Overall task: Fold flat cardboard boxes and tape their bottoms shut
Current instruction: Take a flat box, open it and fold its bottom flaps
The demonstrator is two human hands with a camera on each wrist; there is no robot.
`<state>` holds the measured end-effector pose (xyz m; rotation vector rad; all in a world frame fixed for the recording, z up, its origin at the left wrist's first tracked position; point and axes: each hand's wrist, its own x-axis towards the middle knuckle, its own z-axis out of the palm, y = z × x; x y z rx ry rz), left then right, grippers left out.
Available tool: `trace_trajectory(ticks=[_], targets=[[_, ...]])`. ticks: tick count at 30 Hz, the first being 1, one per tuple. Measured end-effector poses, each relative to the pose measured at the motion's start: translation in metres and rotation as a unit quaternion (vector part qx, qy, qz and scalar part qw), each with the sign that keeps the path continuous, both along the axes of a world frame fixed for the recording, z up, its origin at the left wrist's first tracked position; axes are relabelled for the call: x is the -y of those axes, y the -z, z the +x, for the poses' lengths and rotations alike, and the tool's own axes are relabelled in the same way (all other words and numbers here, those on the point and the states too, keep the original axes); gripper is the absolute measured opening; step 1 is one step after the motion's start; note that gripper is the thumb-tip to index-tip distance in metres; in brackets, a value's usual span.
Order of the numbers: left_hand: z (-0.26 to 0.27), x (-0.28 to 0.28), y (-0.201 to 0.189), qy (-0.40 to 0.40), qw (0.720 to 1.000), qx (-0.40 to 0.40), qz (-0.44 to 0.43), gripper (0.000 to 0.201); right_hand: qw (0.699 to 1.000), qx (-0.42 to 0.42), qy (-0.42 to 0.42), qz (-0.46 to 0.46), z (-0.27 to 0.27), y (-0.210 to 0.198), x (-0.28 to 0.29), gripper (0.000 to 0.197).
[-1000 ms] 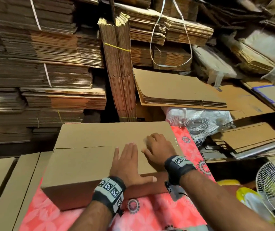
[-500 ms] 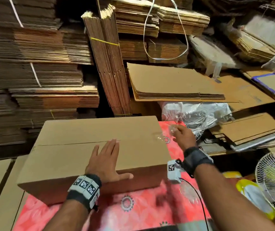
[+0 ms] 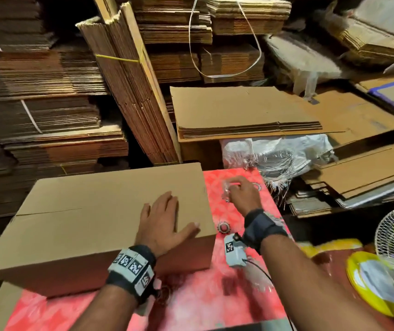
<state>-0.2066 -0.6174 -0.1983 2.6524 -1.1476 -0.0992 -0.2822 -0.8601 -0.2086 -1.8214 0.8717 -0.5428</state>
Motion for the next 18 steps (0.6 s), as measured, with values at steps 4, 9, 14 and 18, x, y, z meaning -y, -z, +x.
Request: trace_trajectory(ticks=[4,9,14,18], targets=[[-0.016,0.019,0.013,-0.011,0.999,0.024,0.045,0.112,0.977,-0.078,-0.102,-0.170,0.018,0.011,-0.030,0.025],[-0.015,0.018,0.017,-0.020,0.997,0.032,0.071,0.127,0.971,-0.030,-0.191,-0.143,0.007,0.013,-0.056,0.040],[-0.017,0.020,0.017,-0.013,0.995,0.021,0.101,0.137,0.992,-0.049,-0.113,-0.037,0.022,0.016,-0.051,0.026],[-0.017,0.019,0.016,-0.009,0.992,0.024,0.121,0.137,0.991,-0.012,0.010,0.136,0.024,0.032,-0.021,0.022]])
